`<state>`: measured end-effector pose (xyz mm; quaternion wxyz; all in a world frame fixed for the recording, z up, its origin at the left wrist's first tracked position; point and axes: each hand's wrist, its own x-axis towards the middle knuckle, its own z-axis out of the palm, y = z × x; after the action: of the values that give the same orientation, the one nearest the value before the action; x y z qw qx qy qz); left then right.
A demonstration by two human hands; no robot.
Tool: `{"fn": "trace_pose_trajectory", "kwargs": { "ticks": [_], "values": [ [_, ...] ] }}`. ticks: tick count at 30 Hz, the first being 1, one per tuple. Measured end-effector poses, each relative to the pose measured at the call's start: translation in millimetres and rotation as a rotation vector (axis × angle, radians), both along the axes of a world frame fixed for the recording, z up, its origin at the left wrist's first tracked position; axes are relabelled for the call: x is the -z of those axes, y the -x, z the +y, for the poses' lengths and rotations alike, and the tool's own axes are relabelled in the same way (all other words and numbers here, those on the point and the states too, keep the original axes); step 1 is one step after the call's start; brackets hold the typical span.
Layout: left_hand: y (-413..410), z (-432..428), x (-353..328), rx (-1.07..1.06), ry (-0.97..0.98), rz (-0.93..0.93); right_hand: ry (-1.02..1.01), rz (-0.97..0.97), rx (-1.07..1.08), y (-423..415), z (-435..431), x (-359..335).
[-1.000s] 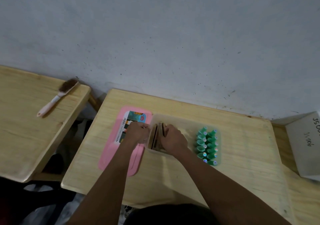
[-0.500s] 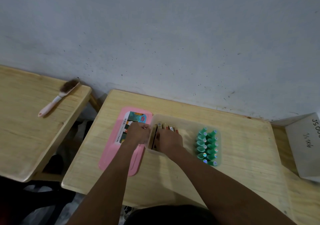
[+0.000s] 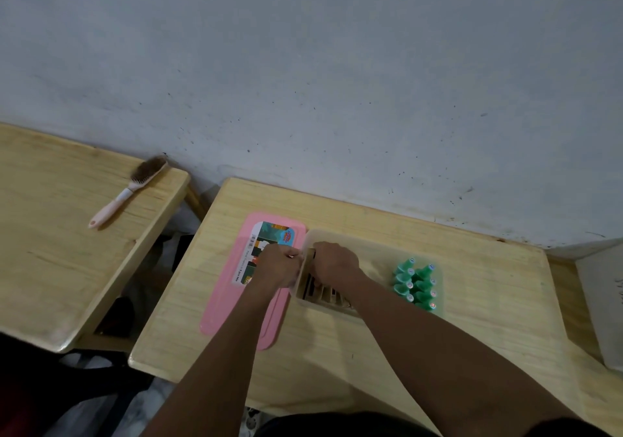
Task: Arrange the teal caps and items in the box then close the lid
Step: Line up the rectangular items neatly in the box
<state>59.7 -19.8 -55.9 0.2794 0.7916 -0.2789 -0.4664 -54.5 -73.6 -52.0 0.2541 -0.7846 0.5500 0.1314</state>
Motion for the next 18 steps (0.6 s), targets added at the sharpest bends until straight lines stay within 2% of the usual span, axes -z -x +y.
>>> {"fn": "trace_pose_trajectory", "kwargs": {
  "ticks": [6, 18],
  "values": [
    [3.2, 1.1, -4.5, 0.068, 0.024, -0.084, -0.039, -0.086, 0.034, 2.1, -6.7, 5.8],
    [2.8, -0.5, -6.8, 0.090, -0.009, -0.106, -0.003, -0.353, 0.098, 23.2, -8.4, 2.5]
  ]
}}
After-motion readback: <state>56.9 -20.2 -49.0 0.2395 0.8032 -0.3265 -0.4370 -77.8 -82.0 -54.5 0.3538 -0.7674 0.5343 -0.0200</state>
